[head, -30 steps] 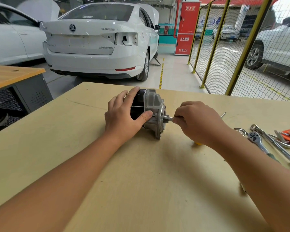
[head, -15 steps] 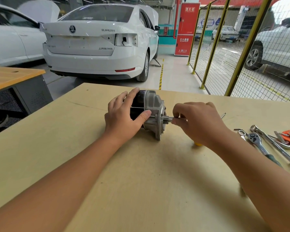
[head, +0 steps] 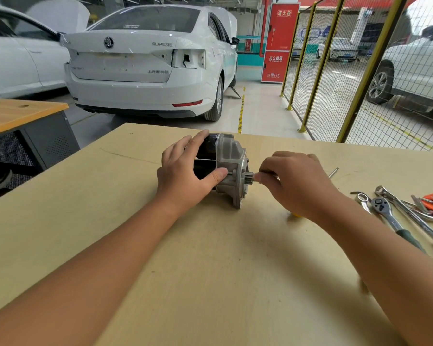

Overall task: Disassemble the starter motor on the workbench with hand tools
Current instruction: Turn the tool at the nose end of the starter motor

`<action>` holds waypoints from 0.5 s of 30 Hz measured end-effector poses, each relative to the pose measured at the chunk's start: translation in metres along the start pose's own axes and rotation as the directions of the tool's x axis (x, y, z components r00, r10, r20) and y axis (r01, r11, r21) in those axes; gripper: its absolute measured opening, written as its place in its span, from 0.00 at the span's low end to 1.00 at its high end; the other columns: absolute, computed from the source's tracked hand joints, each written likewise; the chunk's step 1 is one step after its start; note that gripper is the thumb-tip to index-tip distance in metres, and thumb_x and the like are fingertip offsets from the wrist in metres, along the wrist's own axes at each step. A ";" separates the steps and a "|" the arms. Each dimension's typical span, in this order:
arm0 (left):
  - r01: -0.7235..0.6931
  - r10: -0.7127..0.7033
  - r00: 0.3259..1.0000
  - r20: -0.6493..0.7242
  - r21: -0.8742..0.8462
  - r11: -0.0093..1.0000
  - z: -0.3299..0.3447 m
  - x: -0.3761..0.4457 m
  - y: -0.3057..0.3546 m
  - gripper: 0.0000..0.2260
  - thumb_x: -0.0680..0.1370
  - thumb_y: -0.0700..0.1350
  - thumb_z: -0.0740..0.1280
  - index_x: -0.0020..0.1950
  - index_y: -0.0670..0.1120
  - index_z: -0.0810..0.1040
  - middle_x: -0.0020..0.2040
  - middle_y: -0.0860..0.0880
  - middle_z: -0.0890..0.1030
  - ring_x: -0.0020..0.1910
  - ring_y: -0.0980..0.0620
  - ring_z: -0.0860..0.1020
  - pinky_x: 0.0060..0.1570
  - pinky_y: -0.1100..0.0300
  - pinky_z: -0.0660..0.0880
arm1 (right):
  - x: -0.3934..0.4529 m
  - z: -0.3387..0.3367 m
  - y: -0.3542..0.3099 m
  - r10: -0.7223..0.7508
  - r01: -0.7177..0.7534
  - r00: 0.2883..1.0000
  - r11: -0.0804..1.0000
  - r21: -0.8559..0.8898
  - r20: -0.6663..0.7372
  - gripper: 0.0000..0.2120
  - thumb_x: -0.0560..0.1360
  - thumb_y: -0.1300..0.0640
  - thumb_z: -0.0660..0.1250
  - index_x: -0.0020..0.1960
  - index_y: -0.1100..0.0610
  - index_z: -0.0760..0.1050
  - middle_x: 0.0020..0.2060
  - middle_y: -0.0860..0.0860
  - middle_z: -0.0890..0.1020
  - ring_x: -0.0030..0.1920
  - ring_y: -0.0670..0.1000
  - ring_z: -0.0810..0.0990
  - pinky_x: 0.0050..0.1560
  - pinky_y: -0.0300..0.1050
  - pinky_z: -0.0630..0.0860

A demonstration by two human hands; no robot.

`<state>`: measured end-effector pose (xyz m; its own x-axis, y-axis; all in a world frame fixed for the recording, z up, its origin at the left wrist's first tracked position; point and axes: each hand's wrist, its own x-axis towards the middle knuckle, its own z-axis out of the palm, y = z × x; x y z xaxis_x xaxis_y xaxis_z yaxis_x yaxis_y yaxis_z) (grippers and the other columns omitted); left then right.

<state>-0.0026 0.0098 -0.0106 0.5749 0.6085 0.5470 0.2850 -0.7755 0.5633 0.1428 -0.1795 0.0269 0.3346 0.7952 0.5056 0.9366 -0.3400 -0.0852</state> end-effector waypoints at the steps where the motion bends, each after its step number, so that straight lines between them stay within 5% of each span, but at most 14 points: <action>1: -0.001 0.001 1.000 0.006 0.000 1.000 0.000 0.000 0.000 0.39 0.73 0.65 0.73 0.81 0.62 0.62 0.78 0.52 0.68 0.76 0.44 0.63 0.70 0.41 0.69 | -0.001 0.000 -0.001 0.000 -0.001 1.000 0.999 -0.047 -0.029 0.11 0.80 0.44 0.64 0.46 0.48 0.81 0.40 0.44 0.79 0.45 0.54 0.77 0.48 0.51 0.66; 5: -0.001 0.001 1.000 0.019 0.018 1.000 -0.001 -0.001 0.000 0.41 0.69 0.69 0.68 0.81 0.63 0.61 0.78 0.52 0.67 0.76 0.45 0.63 0.71 0.41 0.68 | -0.002 -0.003 -0.007 -0.013 0.004 0.998 0.990 -0.142 -0.058 0.08 0.78 0.43 0.68 0.44 0.46 0.79 0.41 0.42 0.80 0.45 0.53 0.76 0.50 0.52 0.66; 10: 0.002 -0.002 1.000 0.013 0.023 1.000 0.000 -0.001 0.000 0.38 0.72 0.70 0.63 0.81 0.63 0.61 0.78 0.53 0.67 0.76 0.46 0.63 0.71 0.42 0.68 | -0.001 -0.007 -0.013 -0.011 0.011 1.000 1.000 -0.011 0.004 0.06 0.79 0.47 0.69 0.49 0.49 0.75 0.41 0.47 0.80 0.41 0.56 0.77 0.37 0.47 0.72; 15: 0.005 -0.005 1.000 0.000 0.022 1.000 0.000 -0.001 0.001 0.34 0.74 0.67 0.62 0.80 0.63 0.62 0.78 0.53 0.67 0.75 0.46 0.63 0.71 0.43 0.68 | 0.000 -0.008 -0.011 -0.014 0.012 0.999 0.999 0.041 0.049 0.12 0.82 0.51 0.62 0.52 0.56 0.82 0.41 0.52 0.77 0.41 0.57 0.77 0.43 0.53 0.76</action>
<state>-0.0027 0.0088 -0.0106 0.5734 0.6125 0.5441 0.3045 -0.7759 0.5525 0.1316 -0.1796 0.0350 0.3261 0.8235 0.4642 0.9441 -0.3092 -0.1146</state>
